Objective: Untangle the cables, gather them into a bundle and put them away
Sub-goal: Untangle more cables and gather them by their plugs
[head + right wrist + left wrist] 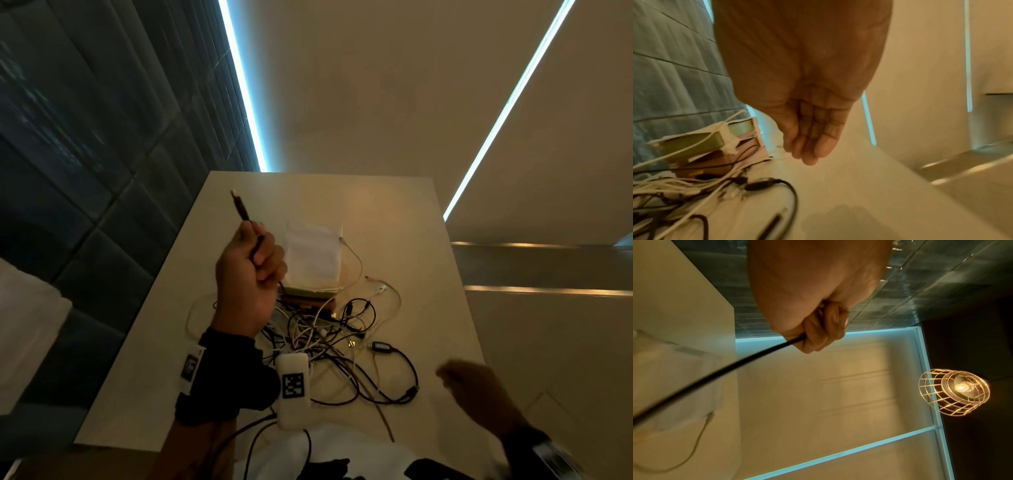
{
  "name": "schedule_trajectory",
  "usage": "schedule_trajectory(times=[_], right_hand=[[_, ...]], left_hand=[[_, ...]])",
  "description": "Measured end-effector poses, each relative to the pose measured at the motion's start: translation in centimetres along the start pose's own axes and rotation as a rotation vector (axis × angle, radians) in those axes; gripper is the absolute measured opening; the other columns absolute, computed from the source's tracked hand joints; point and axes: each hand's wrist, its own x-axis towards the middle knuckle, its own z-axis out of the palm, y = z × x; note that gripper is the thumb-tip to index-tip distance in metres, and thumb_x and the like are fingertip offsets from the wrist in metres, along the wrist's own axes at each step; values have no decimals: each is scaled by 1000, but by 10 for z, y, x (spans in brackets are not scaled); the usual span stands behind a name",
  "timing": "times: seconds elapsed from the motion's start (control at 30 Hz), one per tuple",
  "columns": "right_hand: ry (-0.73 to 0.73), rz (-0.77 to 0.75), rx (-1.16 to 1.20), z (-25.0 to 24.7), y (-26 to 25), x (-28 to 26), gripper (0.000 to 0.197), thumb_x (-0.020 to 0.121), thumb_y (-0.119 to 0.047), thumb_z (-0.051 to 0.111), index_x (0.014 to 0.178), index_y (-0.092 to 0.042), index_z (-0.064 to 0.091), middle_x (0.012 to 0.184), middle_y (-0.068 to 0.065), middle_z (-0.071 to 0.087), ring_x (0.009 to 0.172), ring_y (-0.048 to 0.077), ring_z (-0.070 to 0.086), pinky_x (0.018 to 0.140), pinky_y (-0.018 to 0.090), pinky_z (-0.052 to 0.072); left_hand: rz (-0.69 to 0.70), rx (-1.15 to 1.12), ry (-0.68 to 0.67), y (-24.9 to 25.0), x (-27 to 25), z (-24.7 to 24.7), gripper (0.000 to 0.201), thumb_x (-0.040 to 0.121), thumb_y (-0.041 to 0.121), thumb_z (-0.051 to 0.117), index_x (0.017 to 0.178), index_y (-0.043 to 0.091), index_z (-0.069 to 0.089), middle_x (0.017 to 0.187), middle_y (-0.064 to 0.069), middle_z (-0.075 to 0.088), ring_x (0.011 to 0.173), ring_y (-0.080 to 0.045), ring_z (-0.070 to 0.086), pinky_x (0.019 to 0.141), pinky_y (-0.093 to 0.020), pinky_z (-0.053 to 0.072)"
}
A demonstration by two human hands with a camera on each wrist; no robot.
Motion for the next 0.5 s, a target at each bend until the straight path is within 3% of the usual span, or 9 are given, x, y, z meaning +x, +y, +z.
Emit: schedule_trajectory(times=[0.1, 0.27, 0.4, 0.5], right_hand=[[27, -167, 13, 11, -37, 51, 21, 89, -7, 58, 100, -16, 73, 102, 0, 70, 95, 18, 65, 83, 29, 50], [-98, -123, -70, 43, -68, 76, 26, 88, -29, 62, 113, -26, 57, 115, -7, 51, 105, 17, 51, 80, 27, 46], [-58, -75, -47, 50, -67, 79, 16, 90, -32, 58, 102, -22, 53, 106, -3, 54, 98, 19, 52, 74, 32, 47], [10, 48, 383, 33, -73, 78, 20, 88, -24, 67, 95, -13, 51, 85, 5, 66, 69, 22, 64, 60, 37, 55]], left_hand=[[-39, 13, -19, -12, -6, 3, 32, 103, 25, 30, 80, 16, 50, 50, 8, 31, 38, -4, 22, 36, -19, 19], [-36, 65, 28, -20, -8, 1, 31, 104, 23, 31, 83, 14, 53, 56, 4, 38, 42, -6, 28, 41, -21, 22], [-44, 99, 48, -25, -11, 0, 29, 103, 22, 32, 84, 12, 51, 61, 1, 46, 44, -9, 32, 45, -23, 23], [-53, 131, 59, -32, -12, -2, 30, 103, 23, 32, 83, 12, 51, 60, 2, 44, 43, -8, 30, 44, -22, 21]])
